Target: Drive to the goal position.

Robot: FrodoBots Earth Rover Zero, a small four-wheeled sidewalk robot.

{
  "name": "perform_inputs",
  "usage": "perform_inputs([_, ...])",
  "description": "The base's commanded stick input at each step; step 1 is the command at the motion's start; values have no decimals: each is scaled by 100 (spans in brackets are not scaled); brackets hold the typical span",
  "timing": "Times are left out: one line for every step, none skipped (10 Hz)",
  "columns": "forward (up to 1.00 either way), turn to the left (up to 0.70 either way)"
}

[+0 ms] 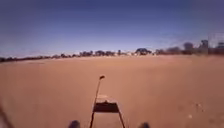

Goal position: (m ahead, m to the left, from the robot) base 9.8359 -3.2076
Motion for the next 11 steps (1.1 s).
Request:
perform_inputs([70, 0])
perform_inputs([70, 0])
perform_inputs([70, 0])
perform_inputs([70, 0])
perform_inputs([70, 0])
perform_inputs([70, 0])
perform_inputs([70, 0])
perform_inputs([70, 0])
perform_inputs([70, 0])
perform_inputs([70, 0])
perform_inputs([70, 0])
